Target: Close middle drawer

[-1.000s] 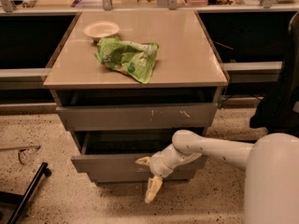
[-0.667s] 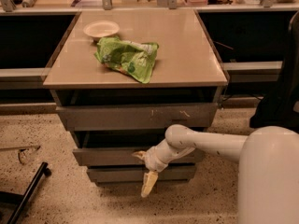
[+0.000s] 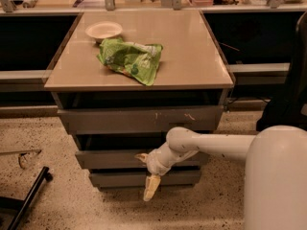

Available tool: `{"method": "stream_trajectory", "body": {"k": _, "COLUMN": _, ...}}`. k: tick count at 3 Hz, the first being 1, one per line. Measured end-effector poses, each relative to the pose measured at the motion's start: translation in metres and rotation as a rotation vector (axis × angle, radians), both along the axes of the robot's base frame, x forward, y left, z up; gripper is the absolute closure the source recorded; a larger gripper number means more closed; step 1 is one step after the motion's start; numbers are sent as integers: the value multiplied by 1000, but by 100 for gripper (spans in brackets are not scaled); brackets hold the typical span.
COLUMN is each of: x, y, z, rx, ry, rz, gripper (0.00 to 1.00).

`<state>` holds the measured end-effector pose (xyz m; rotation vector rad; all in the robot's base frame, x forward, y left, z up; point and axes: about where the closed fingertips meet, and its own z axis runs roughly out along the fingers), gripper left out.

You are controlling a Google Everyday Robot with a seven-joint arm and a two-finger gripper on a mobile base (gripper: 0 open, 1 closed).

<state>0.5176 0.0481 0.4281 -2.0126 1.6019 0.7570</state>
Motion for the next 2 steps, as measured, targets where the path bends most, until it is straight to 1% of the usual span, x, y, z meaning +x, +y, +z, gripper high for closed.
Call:
{"method": "stream_trajectory", "body": {"k": 1, "x": 26, "y": -7, "z": -11, "rx": 13, "ry": -13, "rz": -42, "gripper": 0}}
{"method": "stream_trajectory", "body": {"k": 2, "x": 59, "y": -16, "z": -13, "rx": 32, "ry": -69, "rz": -124, "gripper": 0}}
